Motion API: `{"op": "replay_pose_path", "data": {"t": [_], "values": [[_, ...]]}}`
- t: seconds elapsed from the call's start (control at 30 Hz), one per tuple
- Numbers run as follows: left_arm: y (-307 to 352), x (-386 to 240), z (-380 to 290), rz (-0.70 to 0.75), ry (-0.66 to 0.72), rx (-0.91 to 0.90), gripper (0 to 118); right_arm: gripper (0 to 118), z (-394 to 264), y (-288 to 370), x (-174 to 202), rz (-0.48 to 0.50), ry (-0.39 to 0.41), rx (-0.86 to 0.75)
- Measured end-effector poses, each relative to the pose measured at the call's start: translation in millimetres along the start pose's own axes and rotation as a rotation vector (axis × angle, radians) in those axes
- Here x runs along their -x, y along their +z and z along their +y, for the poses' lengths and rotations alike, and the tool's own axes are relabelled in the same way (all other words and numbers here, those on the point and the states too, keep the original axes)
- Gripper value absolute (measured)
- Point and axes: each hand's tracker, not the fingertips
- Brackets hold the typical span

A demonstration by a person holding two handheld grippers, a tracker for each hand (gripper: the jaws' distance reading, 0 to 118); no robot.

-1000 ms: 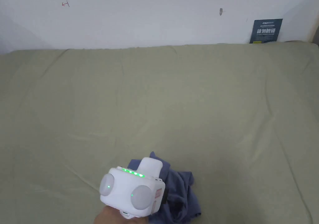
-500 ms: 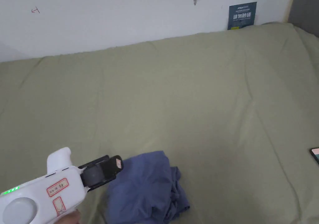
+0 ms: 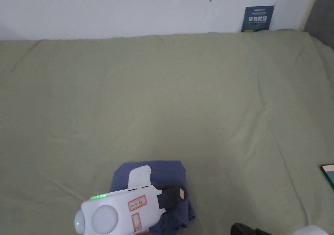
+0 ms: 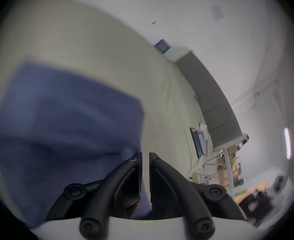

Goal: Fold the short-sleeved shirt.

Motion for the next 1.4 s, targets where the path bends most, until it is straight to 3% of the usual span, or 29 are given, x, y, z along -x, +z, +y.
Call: {"op": "replay_pose_path", "data": {"t": [0.1, 0.2, 0.23, 0.27, 0.3, 0.33, 0.37, 0.4, 0.43, 0.53, 0.6, 0.67, 0.77, 0.8, 0.83, 0.87, 0.9, 0.93, 0.97, 1.0, 1.2, 1.3, 1.4], "values": [[64.1, 9.6, 9.3, 0.011, -0.002, -0.039, 12, 0, 14.0, -75.7, -7.4, 0.139, -0.088, 0.055], [108.3, 43.6, 15.7, 0.109, 0.006, -0.105, 14, 0, 9.7, -157.3, -22.3, 0.294, -0.181, 0.153], [120.0, 58.0, 15.9, 0.136, 0.02, -0.129, 22, 0, 3.6, -178.0, -30.1, 0.337, -0.224, 0.171], [127.7, 72.1, 15.8, 0.15, 0.043, -0.144, 41, 0, -2.9, -193.7, -38.7, 0.356, -0.272, 0.21], [132.8, 89.7, 15.6, 0.158, 0.085, -0.167, 70, 0, -10.5, -208.5, -48.6, 0.339, -0.337, 0.251], [139.4, 108.6, 13.4, 0.095, 0.154, -0.208, 103, 0, -19.8, -214.4, -60.0, 0.261, -0.398, 0.284], [144.1, 124.2, 11.5, 0.022, 0.221, -0.237, 114, 0, -26.0, -216.3, -69.1, 0.272, -0.46, 0.284], [142.7, 141.9, 9.7, -0.094, 0.325, -0.236, 115, 0, -32.4, -214.3, -79.2, 0.359, -0.552, 0.243], [133.8, 155.5, 7.4, -0.191, 0.407, -0.206, 116, 0, -35.5, -209.7, -82.2, 0.379, -0.605, 0.211], [82.4, 180.8, -5.6, -0.38, 0.485, -0.078, 115, 0, -34.7, -205.5, -79.4, 0.348, -0.563, 0.209], [41.0, 189.0, -16.5, -0.279, 0.451, 0.041, 115, 0, -30.7, -199.6, -71.8, 0.33, -0.532, 0.21], [45.6, 167.4, -5.3, -0.421, 0.277, -0.107, 116, 0, -28.2, -193.7, -68.8, 0.309, -0.5, 0.207], [9.3, 155.6, -3.4, -0.417, 0.391, -0.03, 114, 0, -28.8, -185.2, -67.0, 0.302, -0.482, 0.2], [4.0, 152.9, -0.5, -0.409, 0.385, -0.034, 105, 0, -30.3, -184.4, -68.0, 0.304, -0.483, 0.2], [3.9, 148.9, 6.6, -0.413, 0.391, -0.03, 47, 0, -31.1, -184.4, -68.9, 0.304, -0.484, 0.202], [0.8, 146.6, 10.2, -0.416, 0.396, -0.027, 29, 0, -32.1, -183.4, -69.3, 0.302, -0.486, 0.204], [-9.5, 163.0, -1.5, -0.16, 0.517, 0.052, 29, 0, -32.5, -180.9, -69.9, 0.296, -0.487, 0.202], [-7.6, 174.1, -9.5, -0.108, 0.557, 0.066, 29, 0, -32.8, -178.0, -70.8, 0.3, -0.491, 0.197], [-3.1, 165.8, -3.5, -0.241, 0.494, 0.011, 29, 0, -33.6, -174.9, -70.9, 0.318, -0.499, 0.187], [-0.1, 158.4, -0.2, -0.243, 0.461, -0.002, 29, 0, -33.7, -169.9, -69.4, 0.329, -0.504, 0.173], [74.0, 177.5, 29.2, -0.045, 0.309, -0.018, 29, 0, -37.5, -126.6, -57.2, 0.326, -0.433, 0.188], [151.4, 235.3, 51.4, 0.095, 0.309, -0.069, 29, 0, -44.5, -104.6, -52.9, 0.308, -0.373, 0.221], [236.3, 306.0, 77.1, 0.271, 0.286, -0.064, 29, 0, -54.5, -89.4, -52.4, 0.273, -0.361, 0.264]]}}
